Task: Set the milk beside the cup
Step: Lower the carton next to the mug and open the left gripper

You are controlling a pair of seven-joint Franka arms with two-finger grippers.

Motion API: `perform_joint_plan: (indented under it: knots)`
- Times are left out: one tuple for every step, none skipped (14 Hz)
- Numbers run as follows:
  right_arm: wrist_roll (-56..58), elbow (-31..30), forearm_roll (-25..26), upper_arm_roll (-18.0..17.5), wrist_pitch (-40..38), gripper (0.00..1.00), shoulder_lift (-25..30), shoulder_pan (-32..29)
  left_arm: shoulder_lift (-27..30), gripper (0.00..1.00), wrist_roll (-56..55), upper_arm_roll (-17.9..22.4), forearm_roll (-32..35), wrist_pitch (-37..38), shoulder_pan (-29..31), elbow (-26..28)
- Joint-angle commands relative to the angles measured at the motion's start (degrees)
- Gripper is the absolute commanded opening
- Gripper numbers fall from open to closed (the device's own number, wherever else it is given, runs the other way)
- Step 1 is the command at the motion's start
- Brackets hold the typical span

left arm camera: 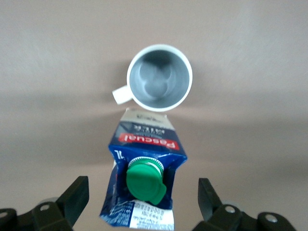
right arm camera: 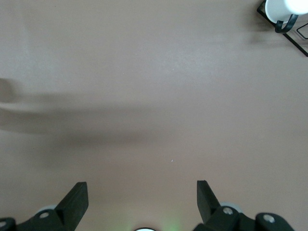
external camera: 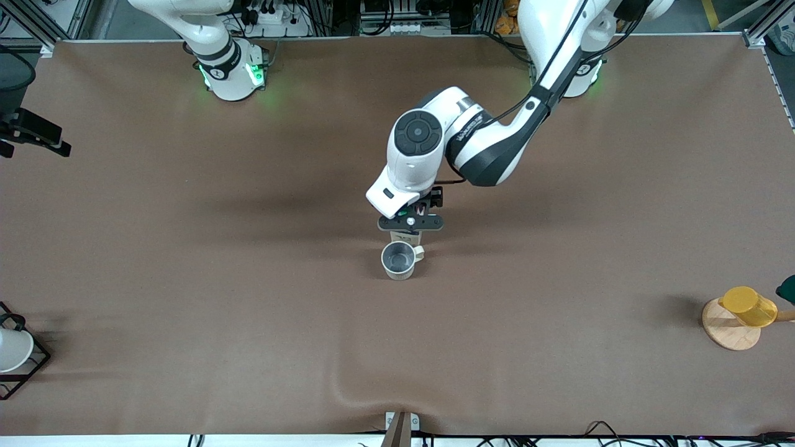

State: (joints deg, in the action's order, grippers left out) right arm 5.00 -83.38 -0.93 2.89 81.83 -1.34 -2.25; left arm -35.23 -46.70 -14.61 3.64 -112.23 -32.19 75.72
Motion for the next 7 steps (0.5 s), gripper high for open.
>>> perform_joint_plan:
  knots:
    - [-0.08,-1.26,-1.17,-0.52,2.98,1.00,0.99,-0.74,6.65,1.00,-1.11,0.19,1.37,3.93,3.26,0.75]
    - [-0.08,-2.13,-1.09,-0.52,2.73,1.00,0.99,-0.83,8.75,1.00,-1.11,0.28,1.46,5.34,5.01,0.83]
    - [0.00,-3.45,-0.65,-0.52,3.25,1.00,1.07,-0.83,11.56,1.00,-0.85,0.19,1.64,7.01,8.16,1.18]
    - [0.01,-3.63,-0.56,-0.52,3.60,1.00,0.99,-0.92,13.67,1.00,-0.50,0.02,1.72,9.55,11.07,1.27]
    - [0.01,-3.98,-0.73,-0.52,3.08,1.00,0.99,-1.35,15.96,1.00,0.90,0.10,1.81,12.97,13.18,1.53]
    - [0.01,-3.90,-0.74,-0.52,2.90,1.00,0.99,-1.62,17.89,1.00,3.35,0.19,2.42,15.18,15.47,1.80]
    - [-0.08,-3.64,-0.74,-0.52,2.99,1.00,0.81,-1.27,19.74,1.00,5.46,-0.07,2.95,16.07,17.93,2.24]
